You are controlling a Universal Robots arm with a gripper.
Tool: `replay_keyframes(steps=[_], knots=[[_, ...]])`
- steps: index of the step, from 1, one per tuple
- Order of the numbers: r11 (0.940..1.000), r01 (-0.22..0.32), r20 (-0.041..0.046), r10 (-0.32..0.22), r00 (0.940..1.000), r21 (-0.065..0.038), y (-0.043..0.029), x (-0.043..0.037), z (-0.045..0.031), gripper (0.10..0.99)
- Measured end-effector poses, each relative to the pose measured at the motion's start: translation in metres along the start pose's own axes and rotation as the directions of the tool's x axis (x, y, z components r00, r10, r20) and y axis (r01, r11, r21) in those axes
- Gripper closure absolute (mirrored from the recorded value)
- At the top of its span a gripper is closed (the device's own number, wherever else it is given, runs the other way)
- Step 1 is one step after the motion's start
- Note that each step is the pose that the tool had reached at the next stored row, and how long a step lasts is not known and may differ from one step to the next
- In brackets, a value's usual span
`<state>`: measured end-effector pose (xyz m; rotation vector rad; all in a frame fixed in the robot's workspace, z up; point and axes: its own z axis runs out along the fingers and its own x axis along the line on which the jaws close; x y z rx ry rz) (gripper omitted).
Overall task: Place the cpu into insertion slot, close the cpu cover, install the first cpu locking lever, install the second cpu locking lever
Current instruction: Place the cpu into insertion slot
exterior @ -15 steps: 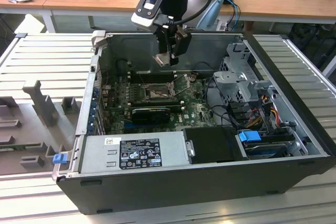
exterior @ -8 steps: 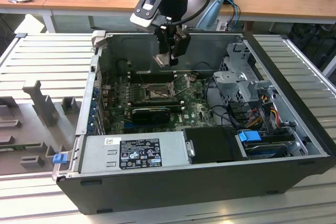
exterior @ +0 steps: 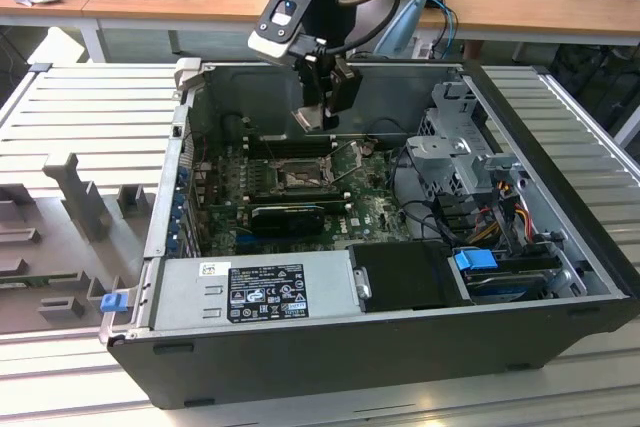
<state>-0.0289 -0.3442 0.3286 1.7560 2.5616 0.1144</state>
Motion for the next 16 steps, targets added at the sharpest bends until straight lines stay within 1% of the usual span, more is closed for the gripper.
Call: replay_keyframes(steps=[16], knots=[[1.0,0.0,0.0001,0.0,1.0,0.0,-0.0008,-0.0001,0.0094,0.557]])
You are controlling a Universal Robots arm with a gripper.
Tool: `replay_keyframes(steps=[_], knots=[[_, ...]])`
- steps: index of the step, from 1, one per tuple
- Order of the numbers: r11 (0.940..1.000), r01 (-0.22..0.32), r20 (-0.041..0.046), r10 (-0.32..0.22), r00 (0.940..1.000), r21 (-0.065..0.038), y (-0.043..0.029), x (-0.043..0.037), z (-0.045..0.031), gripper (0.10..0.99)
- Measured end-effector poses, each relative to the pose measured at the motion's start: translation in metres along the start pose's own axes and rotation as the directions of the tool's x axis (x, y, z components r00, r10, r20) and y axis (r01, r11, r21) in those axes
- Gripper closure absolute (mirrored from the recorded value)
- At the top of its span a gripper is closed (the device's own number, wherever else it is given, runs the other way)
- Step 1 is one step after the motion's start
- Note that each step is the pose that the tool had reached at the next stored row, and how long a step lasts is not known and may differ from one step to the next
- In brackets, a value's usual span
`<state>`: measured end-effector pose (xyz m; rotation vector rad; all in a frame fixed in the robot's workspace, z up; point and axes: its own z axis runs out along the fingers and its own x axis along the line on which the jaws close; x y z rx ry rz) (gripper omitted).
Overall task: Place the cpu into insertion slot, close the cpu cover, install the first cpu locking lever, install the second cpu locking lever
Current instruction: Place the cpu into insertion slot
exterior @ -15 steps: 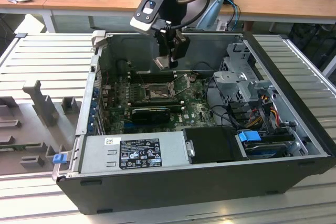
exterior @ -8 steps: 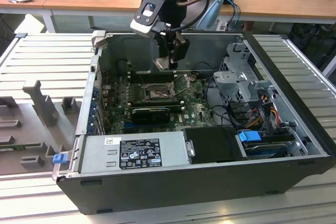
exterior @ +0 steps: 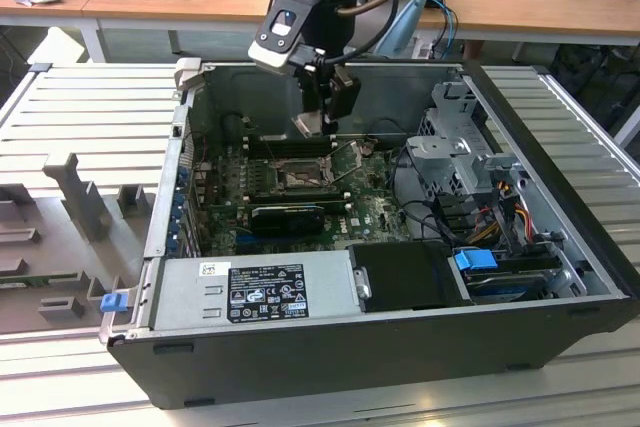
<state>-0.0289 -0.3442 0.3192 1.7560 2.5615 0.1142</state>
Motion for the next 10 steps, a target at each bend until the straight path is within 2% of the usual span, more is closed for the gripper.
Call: replay_keyframes(steps=[7,10], knots=[[0.9999,-0.014,0.0012,0.014,0.9999,0.0,-0.0002,0.0,0.0031,0.557],[0.9985,-0.055,0.0045,0.055,0.9985,-0.001,-0.0004,-0.0001,0.0045,0.557]])
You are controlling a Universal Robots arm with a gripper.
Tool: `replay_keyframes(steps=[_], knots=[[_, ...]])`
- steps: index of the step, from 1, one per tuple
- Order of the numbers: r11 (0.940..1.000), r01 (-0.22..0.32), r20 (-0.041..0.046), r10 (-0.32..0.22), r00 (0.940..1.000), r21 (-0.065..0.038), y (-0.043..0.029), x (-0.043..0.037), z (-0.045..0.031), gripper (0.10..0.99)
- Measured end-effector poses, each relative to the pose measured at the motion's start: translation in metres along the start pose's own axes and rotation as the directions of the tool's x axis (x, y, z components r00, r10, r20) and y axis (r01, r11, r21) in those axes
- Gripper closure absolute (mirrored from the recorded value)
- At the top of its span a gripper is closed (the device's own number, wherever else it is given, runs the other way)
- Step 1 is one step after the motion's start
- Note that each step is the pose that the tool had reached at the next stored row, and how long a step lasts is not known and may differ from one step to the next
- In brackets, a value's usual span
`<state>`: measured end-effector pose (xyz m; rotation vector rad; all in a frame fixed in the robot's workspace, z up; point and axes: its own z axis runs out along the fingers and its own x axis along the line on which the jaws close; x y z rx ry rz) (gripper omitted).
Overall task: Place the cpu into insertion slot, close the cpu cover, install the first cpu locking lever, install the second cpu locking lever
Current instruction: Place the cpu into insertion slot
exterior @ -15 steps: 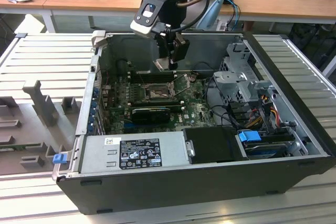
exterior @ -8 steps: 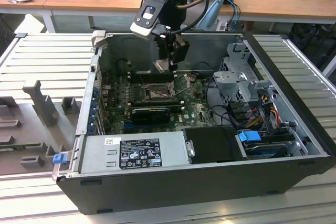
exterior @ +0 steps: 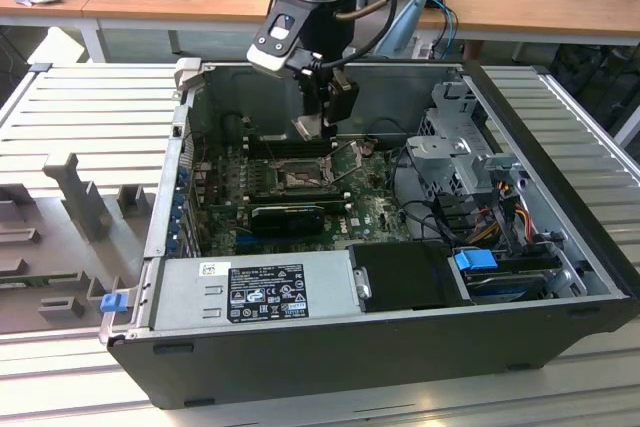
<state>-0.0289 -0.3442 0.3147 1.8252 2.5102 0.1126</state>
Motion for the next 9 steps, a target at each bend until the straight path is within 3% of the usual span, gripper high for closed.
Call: replay_keyframes(steps=[4,9], knots=[[0.9959,-0.091,0.0072,0.091,0.9958,-0.002,-0.0002,0.0,0.0024,0.557],[0.9875,-0.158,0.0124,0.158,0.9874,-0.003,-0.0003,0.0,0.0037,0.557]])
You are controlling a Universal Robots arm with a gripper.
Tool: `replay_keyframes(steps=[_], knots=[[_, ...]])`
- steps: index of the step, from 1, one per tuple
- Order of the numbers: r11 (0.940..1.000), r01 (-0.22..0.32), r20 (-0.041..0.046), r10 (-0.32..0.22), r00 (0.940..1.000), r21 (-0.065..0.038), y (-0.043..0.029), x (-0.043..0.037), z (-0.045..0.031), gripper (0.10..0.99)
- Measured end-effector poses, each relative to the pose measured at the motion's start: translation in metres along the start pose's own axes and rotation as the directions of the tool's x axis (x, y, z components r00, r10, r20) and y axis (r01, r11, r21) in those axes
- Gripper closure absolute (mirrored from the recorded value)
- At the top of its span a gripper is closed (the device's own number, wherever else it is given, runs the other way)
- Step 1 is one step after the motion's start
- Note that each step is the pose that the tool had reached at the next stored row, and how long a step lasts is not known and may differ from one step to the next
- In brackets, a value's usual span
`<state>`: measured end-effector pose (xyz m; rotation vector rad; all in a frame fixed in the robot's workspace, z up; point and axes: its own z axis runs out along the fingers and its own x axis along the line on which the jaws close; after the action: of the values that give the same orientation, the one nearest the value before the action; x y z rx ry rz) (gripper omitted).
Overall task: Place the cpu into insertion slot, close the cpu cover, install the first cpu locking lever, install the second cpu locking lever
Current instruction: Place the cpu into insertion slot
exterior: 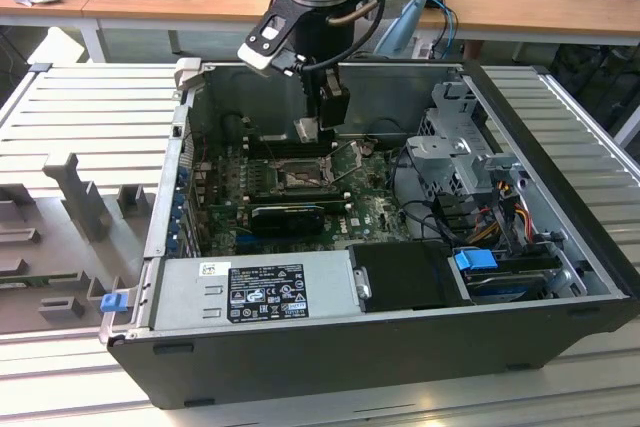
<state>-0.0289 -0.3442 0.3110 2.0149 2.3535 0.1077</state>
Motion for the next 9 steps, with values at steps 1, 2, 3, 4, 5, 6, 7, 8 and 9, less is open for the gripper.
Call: replay_keyframes(steps=[1,2,3,4,5,6,7,8,9], knots=[[1.0,-0.008,0.0006,0.008,1.0,0.0,0.0,0.0,0.0005,0.557],[0.9999,-0.01,0.0007,0.01,0.9999,0.0,-0.0001,0.0,0.0011,0.557],[0.9999,-0.011,0.0009,0.011,0.9999,0.0,-0.0001,0.0,0.0018,0.557],[0.9999,-0.011,0.001,0.011,0.9999,0.0,-0.0002,0.0,0.0025,0.557],[0.9999,-0.011,0.0011,0.011,0.9999,-0.001,-0.0003,-0.0001,0.0039,0.557],[0.9999,-0.011,0.0011,0.011,0.9999,-0.002,-0.0004,-0.0001,0.005,0.557],[0.9999,-0.011,0.0014,0.011,0.9999,-0.003,-0.0005,-0.0001,0.0065,0.557],[0.9999,-0.011,0.0014,0.011,0.9999,-0.004,-0.0007,-0.0001,0.0078,0.557],[0.9999,-0.011,0.0015,0.011,0.9999,-0.004,-0.0008,-0.0001,0.0093,0.557]])
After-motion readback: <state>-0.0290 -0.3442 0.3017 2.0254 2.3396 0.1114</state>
